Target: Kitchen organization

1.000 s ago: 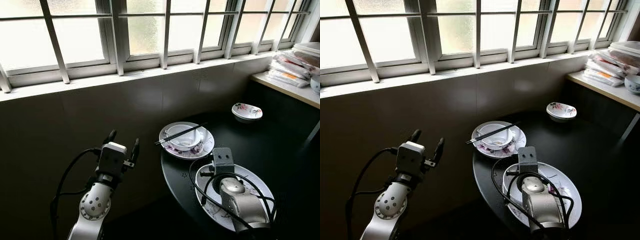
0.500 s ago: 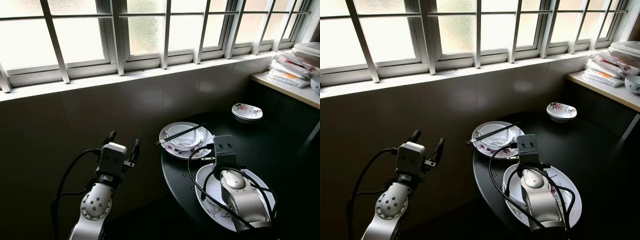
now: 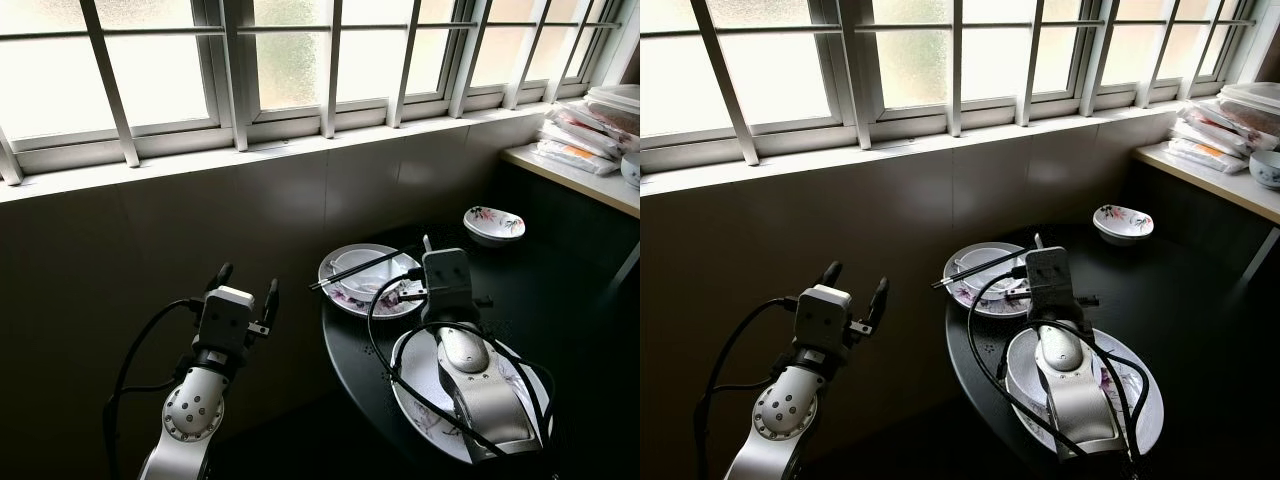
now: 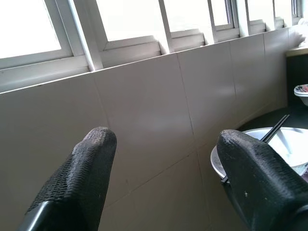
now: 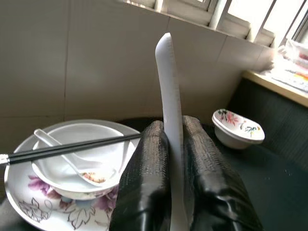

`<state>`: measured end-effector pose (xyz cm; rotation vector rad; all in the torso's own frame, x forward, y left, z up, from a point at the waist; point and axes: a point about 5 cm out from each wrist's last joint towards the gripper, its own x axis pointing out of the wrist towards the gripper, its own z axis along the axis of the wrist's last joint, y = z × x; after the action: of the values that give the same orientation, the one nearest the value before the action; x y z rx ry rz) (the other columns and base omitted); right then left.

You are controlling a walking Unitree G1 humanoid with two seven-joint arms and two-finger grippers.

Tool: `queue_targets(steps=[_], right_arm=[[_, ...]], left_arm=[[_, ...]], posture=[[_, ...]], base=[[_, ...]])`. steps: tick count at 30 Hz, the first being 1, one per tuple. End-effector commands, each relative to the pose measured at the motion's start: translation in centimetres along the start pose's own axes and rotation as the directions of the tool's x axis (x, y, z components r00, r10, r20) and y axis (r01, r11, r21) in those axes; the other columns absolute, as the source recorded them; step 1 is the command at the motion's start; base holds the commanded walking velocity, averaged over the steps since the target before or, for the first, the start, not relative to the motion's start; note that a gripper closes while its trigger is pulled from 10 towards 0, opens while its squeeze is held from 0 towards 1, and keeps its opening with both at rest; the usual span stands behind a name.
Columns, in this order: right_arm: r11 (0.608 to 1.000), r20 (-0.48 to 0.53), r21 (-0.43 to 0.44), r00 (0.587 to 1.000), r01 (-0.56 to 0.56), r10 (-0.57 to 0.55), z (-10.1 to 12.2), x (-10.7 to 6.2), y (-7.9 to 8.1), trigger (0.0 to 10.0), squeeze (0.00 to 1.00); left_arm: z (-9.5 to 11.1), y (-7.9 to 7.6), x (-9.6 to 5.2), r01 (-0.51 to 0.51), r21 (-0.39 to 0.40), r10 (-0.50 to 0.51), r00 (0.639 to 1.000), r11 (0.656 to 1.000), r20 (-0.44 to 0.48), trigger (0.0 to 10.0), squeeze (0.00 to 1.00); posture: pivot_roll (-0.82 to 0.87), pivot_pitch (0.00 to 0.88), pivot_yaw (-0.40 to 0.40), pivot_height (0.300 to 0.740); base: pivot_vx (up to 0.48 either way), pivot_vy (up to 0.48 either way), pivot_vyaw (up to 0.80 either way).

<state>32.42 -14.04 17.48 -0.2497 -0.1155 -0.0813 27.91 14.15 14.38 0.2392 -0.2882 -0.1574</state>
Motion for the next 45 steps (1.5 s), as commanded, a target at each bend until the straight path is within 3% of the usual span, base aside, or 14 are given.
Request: queue_targets(steps=[1, 8, 12, 18, 30, 40, 45], right_arm=[[1.0, 0.087, -0.008, 0.996, -0.001, 0.001, 1.7, 0.2, 0.0, 0.0, 0.0], [1.0, 0.13, 0.007, 0.991, -0.012, 0.011, 2.0, 0.3, 0.4, 0.0, 0.0], [0.998, 0.16, -0.061, 0.987, -0.016, 0.026, 2.2, 0.3, 0.7, 0.0, 0.0], [0.999, 0.165, -0.049, 0.986, -0.014, 0.022, 2.3, 0.5, 0.6, 0.0, 0.0], [0.999, 0.168, -0.043, 0.985, -0.024, 0.031, 2.1, 0.3, 0.9, 0.0, 0.0], [0.999, 0.172, -0.037, 0.984, -0.03, 0.036, 2.1, 0.5, 1.1, 0.0, 0.0], [0.999, 0.174, -0.037, 0.984, -0.03, 0.036, 2.0, 0.5, 1.2, 0.0, 0.0]], left_arm=[[-0.3, 0.1, 0.0, -0.006, 0.011, 0.006, 1.0, 1.0, -0.015, 10.0, 0.0], [-0.3, 0.8, 0.1, -0.044, -0.006, 0.044, 0.999, 0.999, -0.027, 10.0, 0.0], [-0.4, 1.2, 0.2, -0.06, -0.021, 0.059, 0.998, 0.998, -0.036, 10.0, 0.0], [-0.2, 1.0, 0.2, -0.048, -0.021, 0.047, 0.999, 0.999, -0.023, 10.0, 0.0], [-0.1, 1.1, 0.2, -0.055, -0.032, 0.054, 0.998, 0.998, -0.026, 10.0, 0.0], [-0.1, 1.2, 0.3, -0.054, -0.027, 0.053, 0.998, 0.998, -0.022, 10.0, 0.0], [0.1, 1.2, 0.3, -0.056, -0.019, 0.056, 0.998, 0.998, -0.013, 10.0, 0.0]], posture=[[0.03, 0.0, -0.045, 0.74], [0.04, 0.0, -0.046, 0.74], [0.04, 0.0, -0.045, 0.74], [0.04, 0.0, -0.043, 0.74], [0.04, 0.0, -0.041, 0.74], [0.04, 0.0, -0.042, 0.74], [0.04, 0.0, -0.04, 0.74]], base=[[0.0, 0.0, 0.0], [0.0, 0.0, 0.0], [0.0, 0.083, 0.8], [0.0, 0.48, 0.8], [0.0, 0.0, 0.8], [0.0, 0.43, 0.8], [0.0, 0.0, 0.8]])
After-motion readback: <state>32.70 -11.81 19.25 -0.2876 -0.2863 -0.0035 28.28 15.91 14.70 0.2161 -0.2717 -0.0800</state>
